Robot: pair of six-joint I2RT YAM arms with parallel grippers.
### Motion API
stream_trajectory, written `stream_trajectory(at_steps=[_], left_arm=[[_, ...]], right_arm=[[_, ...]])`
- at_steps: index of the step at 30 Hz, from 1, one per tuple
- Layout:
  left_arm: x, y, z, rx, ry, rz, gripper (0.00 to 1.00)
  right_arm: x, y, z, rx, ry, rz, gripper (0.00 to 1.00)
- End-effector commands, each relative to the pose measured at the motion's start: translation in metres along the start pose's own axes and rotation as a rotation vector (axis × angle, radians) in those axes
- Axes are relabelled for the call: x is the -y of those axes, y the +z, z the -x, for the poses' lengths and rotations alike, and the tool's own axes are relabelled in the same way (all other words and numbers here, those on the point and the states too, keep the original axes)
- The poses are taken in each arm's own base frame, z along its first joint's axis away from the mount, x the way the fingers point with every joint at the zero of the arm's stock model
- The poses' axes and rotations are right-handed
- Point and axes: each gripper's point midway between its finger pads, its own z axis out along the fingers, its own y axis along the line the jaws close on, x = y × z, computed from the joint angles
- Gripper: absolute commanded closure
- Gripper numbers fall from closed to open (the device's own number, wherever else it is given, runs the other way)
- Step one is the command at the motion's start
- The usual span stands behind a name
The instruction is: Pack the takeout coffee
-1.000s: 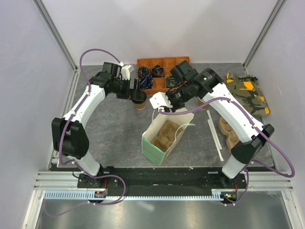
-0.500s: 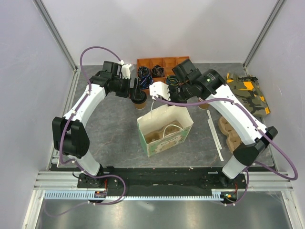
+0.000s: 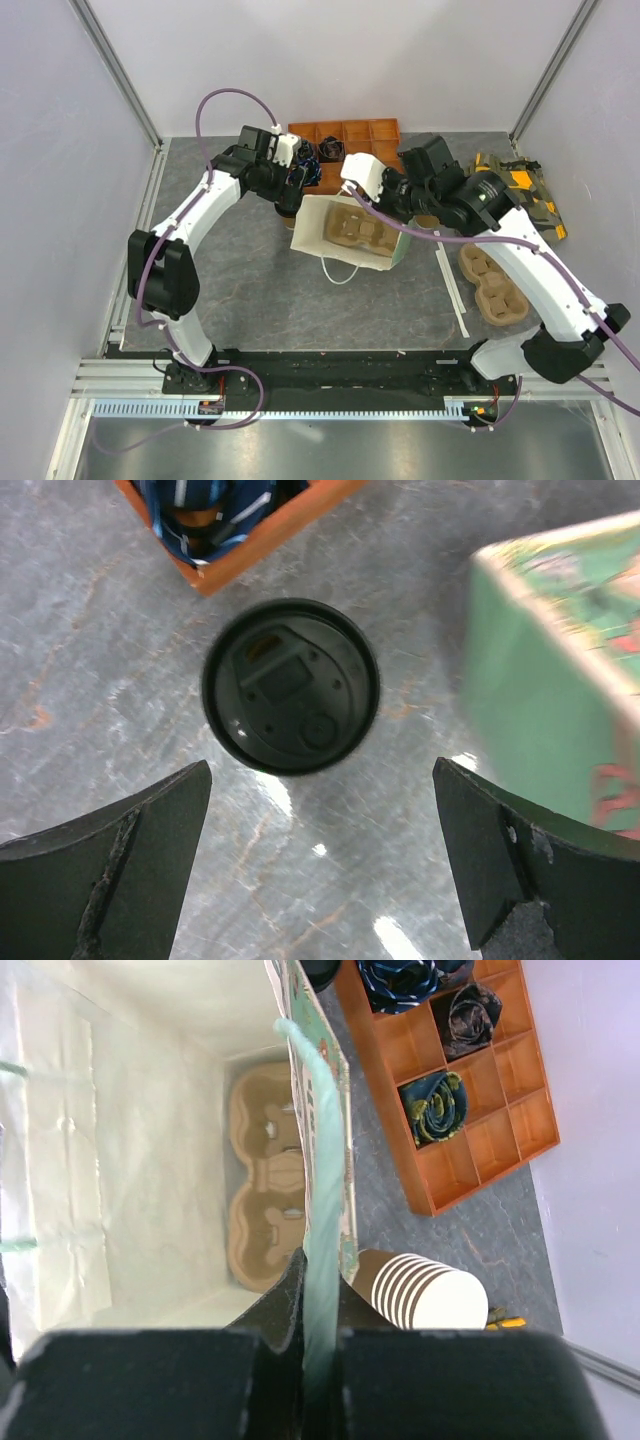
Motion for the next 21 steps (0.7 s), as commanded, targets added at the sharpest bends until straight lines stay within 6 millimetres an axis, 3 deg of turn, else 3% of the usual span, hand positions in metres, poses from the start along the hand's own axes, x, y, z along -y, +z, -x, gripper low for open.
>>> stream_trajectory(at_steps=[1, 13, 21], left_arm=[[-0.009, -0.001, 0.029, 0.073, 0.075, 0.039, 0.0], [0.006, 0.003, 0.009, 0.043, 0.085, 0.009, 0.0], [0.006, 0.013, 0.004, 0.02, 0.103, 0.035, 0.0]], right_arm=[[-0.003, -0.009, 0.0, 0.037, 0.016, -0.054, 1.0], [-0.05, -0.012, -0.011, 0.101, -0.052, -0.09, 1.0], [-0.059, -0.016, -0.017, 0.127, -0.074, -0.106, 1.0]])
